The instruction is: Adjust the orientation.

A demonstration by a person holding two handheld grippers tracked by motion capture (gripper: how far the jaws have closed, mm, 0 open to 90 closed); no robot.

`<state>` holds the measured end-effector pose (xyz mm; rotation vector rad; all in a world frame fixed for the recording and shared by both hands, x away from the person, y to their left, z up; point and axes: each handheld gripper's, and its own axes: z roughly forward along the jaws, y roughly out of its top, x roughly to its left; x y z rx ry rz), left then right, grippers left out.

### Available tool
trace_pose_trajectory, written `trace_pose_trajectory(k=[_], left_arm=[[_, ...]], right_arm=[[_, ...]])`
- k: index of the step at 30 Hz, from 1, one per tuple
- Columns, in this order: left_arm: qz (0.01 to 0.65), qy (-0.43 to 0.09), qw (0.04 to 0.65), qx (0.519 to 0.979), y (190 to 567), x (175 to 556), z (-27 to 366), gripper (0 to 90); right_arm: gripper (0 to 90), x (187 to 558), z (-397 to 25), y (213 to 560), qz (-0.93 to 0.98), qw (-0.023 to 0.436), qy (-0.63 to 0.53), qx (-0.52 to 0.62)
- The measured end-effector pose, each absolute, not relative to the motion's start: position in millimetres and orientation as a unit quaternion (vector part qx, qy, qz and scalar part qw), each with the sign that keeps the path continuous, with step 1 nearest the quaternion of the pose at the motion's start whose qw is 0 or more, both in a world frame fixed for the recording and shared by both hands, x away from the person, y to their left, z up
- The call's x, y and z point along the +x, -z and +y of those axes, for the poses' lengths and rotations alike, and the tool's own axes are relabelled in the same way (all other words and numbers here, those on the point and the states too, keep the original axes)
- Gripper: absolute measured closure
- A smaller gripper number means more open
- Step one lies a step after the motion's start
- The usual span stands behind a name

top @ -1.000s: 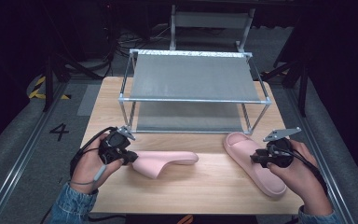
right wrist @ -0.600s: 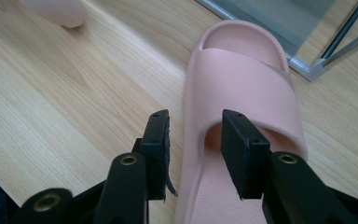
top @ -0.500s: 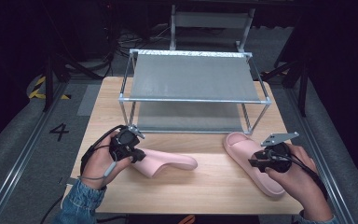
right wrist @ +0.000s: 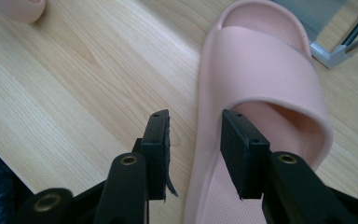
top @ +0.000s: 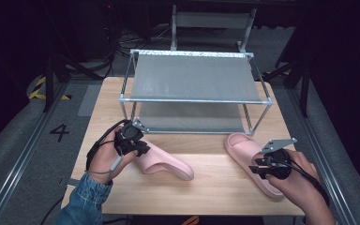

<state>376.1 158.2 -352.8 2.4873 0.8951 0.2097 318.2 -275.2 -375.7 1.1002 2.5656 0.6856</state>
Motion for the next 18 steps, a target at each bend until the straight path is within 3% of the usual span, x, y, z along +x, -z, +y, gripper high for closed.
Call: trace_pose_trajectory(k=[11,18], left_arm=[[0.317,-0.124,0.302,0.89,354,388,137,56.0],[0.317,-0.125,0.318,0.885,346,381,137,55.4]], right_arm=[[61.1,310,-283,378,0.877,0.135,-0.237,0.396],[60.7,311,-284,378,0.876,0.139,-0.24,0.394]])
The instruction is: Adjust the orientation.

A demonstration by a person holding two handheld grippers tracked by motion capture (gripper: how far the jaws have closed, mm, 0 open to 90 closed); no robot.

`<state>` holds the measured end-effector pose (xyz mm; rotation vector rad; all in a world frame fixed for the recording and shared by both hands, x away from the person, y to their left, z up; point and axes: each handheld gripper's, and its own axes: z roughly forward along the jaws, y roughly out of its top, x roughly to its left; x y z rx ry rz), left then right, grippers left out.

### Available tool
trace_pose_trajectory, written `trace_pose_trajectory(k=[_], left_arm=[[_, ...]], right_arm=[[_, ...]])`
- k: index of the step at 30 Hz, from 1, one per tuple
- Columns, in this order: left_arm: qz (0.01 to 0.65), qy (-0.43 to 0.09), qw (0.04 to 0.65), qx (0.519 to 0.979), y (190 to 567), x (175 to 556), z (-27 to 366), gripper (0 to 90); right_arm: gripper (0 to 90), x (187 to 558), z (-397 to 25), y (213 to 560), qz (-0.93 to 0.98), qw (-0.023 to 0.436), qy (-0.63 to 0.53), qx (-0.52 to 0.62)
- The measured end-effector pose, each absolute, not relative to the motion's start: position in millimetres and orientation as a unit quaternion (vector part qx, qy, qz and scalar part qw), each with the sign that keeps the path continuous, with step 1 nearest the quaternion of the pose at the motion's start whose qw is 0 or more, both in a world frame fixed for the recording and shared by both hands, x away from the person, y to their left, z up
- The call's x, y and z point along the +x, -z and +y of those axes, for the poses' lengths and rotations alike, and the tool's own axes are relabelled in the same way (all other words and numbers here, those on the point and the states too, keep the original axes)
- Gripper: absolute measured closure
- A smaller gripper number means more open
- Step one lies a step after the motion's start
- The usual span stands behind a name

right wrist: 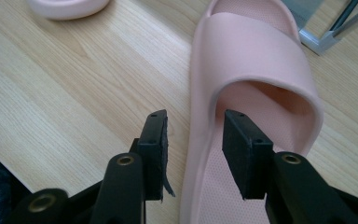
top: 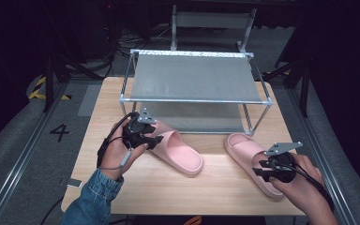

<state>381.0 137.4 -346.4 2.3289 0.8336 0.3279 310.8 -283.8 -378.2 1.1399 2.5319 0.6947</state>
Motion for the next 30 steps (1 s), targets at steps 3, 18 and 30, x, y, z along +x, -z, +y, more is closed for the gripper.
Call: trace_pose_trajectory(k=[3,18,30], left_arm=[[0.313,-0.11,0.304,0.893,353,380,131,55.8],[0.293,-0.085,0.296,0.905,391,387,84,57.0],[0.29,-0.082,0.257,0.918,405,396,77,56.2]], right_arm=[[60.5,311,-282,379,0.877,0.137,-0.24,0.392],[60.0,309,-283,387,0.879,0.127,-0.237,0.393],[59.3,306,-289,389,0.875,0.126,-0.238,0.403]])
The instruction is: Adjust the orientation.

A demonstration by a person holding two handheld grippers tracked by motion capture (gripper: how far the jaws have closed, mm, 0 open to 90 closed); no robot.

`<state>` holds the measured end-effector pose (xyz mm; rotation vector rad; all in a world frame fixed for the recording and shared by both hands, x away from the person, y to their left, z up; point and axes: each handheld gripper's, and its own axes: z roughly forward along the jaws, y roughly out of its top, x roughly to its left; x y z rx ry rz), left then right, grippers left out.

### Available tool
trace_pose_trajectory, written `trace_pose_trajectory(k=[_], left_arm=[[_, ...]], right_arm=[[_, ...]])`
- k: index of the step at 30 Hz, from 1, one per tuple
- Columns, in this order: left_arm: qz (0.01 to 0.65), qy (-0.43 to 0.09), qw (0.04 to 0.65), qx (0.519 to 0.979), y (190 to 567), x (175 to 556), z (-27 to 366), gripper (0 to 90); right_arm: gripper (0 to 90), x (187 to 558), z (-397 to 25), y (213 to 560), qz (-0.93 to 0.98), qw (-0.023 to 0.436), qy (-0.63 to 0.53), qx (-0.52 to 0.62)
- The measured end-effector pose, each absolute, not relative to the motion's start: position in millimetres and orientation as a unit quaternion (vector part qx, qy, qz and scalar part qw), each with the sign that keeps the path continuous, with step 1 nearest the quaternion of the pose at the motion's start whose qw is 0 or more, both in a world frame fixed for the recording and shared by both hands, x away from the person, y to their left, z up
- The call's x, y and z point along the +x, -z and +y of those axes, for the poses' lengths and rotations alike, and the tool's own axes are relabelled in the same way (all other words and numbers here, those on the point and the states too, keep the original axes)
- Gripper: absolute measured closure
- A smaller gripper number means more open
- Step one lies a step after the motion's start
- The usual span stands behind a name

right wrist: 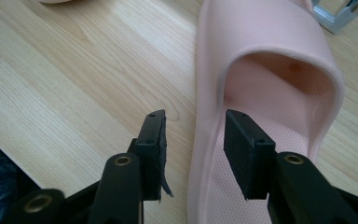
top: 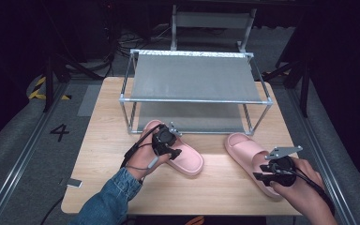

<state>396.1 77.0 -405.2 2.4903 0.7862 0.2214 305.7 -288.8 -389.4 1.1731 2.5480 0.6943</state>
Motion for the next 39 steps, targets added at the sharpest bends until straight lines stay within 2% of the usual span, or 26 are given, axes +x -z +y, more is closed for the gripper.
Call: trace_pose_trajectory(k=[11,23,31,39], left_arm=[[0.347,-0.091,0.208,0.91,403,378,116,57.6],[0.413,-0.068,0.173,0.892,400,370,161,55.4],[0.395,-0.061,0.195,0.896,392,366,155,49.7],[0.395,-0.05,0.193,0.897,404,374,139,44.9]], right_arm=[[58.6,320,-278,386,0.881,0.121,-0.249,0.383],[58.2,333,-267,385,0.886,0.114,-0.257,0.368],[57.5,332,-267,386,0.887,0.111,-0.256,0.368],[57.0,326,-272,387,0.884,0.111,-0.256,0.376]])
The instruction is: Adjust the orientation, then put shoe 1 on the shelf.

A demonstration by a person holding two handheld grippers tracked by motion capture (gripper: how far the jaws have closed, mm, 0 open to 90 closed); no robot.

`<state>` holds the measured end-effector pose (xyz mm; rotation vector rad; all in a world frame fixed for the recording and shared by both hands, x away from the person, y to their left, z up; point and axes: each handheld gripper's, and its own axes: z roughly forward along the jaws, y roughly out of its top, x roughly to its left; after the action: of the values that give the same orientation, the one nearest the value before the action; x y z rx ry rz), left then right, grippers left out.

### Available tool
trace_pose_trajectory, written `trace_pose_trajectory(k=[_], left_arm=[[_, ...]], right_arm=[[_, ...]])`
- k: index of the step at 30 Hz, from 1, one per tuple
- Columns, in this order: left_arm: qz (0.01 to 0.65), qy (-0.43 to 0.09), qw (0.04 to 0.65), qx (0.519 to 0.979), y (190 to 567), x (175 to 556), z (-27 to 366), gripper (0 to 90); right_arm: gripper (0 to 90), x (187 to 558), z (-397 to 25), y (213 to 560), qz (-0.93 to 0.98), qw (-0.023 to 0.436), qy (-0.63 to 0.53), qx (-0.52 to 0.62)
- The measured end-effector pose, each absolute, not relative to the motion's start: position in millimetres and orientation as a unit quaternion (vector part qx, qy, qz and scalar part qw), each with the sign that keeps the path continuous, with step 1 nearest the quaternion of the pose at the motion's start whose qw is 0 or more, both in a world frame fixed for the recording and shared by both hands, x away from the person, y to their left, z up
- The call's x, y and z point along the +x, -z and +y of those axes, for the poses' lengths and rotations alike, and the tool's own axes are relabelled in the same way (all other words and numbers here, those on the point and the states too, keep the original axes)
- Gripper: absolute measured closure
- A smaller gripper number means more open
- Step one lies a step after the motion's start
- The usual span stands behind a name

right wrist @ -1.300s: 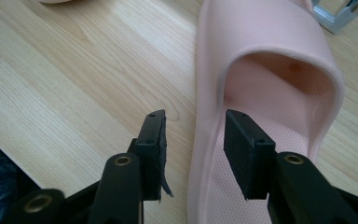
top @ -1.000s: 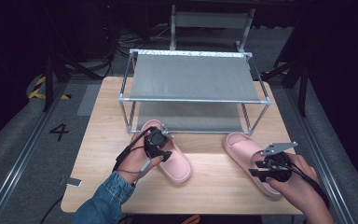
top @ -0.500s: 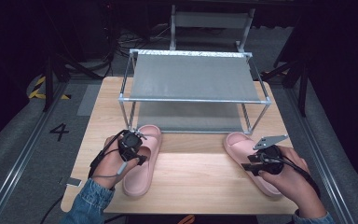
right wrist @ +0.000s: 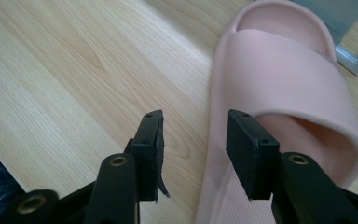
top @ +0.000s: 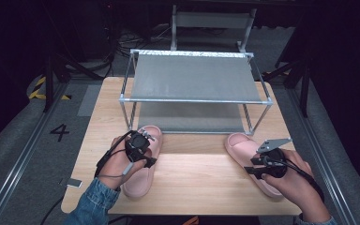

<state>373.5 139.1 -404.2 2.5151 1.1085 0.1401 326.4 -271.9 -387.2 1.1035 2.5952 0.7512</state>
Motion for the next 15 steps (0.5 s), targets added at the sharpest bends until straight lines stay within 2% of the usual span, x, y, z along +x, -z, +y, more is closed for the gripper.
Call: trace_pose_trajectory(k=[4,8,10,13,15], left_arm=[[0.402,-0.057,0.183,0.895,411.9,376.2,134.7,45.0],[0.407,-0.064,0.183,0.893,411.4,378.4,132.5,52.3],[0.406,-0.068,0.188,0.892,412.0,378.7,133.6,58.8],[0.402,-0.053,0.206,0.891,411.6,378.9,135.9,74.7],[0.404,-0.054,0.204,0.89,410.7,378.4,135.6,76.9]], right_arm=[[56.9,324.0,-276.3,387.0,0.882,0.115,-0.254,0.38],[56.8,322.5,-276.1,386.2,0.883,0.116,-0.253,0.378],[56.9,323.1,-276.4,386.7,0.882,0.117,-0.253,0.38],[56.8,324.2,-275.3,387.2,0.883,0.116,-0.252,0.379],[56.9,324.5,-275.0,386.7,0.884,0.117,-0.252,0.376]])
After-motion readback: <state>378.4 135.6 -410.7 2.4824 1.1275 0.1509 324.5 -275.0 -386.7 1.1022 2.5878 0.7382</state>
